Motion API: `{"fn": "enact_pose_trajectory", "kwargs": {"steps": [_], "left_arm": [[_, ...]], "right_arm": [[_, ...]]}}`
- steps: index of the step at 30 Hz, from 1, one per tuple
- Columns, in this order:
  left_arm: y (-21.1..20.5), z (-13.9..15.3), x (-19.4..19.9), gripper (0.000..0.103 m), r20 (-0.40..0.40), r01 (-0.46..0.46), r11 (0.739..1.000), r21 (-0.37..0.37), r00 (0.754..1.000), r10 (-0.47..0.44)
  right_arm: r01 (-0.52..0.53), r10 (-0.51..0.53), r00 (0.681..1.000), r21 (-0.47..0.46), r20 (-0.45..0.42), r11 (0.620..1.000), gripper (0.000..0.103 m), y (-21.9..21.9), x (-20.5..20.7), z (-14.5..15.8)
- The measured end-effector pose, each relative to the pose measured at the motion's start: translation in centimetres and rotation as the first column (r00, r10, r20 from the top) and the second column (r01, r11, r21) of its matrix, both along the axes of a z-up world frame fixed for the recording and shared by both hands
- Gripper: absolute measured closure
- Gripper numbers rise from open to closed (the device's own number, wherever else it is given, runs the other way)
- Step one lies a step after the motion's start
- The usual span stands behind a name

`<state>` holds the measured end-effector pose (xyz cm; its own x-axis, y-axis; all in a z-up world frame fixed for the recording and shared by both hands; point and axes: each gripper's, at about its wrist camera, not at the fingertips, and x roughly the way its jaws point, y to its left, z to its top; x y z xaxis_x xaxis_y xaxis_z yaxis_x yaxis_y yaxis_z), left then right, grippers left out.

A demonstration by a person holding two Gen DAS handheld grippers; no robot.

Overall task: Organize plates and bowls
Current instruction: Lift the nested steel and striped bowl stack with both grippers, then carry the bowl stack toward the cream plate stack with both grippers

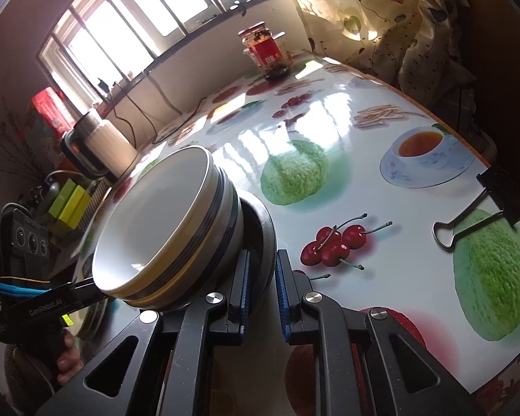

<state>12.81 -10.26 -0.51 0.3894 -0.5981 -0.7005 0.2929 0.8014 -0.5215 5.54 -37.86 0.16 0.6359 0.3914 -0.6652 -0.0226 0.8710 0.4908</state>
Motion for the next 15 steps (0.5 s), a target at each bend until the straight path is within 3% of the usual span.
{"fn": "enact_pose_trajectory", "kwargs": {"steps": [11,15], "left_arm": [[-0.40,0.20,-0.06,0.092,0.018,0.014,1.000,-0.006,1.000,-0.014],[-0.48,0.21,0.15,0.092,0.018,0.009,1.000,-0.009,1.000,-0.009]], "right_arm": [[-0.002,0.002,1.000,-0.004,0.002,1.000,0.089,0.01,0.01,0.04],[-0.001,0.001,1.000,-0.005,0.002,1.000,0.088,-0.01,0.05,0.04]]}}
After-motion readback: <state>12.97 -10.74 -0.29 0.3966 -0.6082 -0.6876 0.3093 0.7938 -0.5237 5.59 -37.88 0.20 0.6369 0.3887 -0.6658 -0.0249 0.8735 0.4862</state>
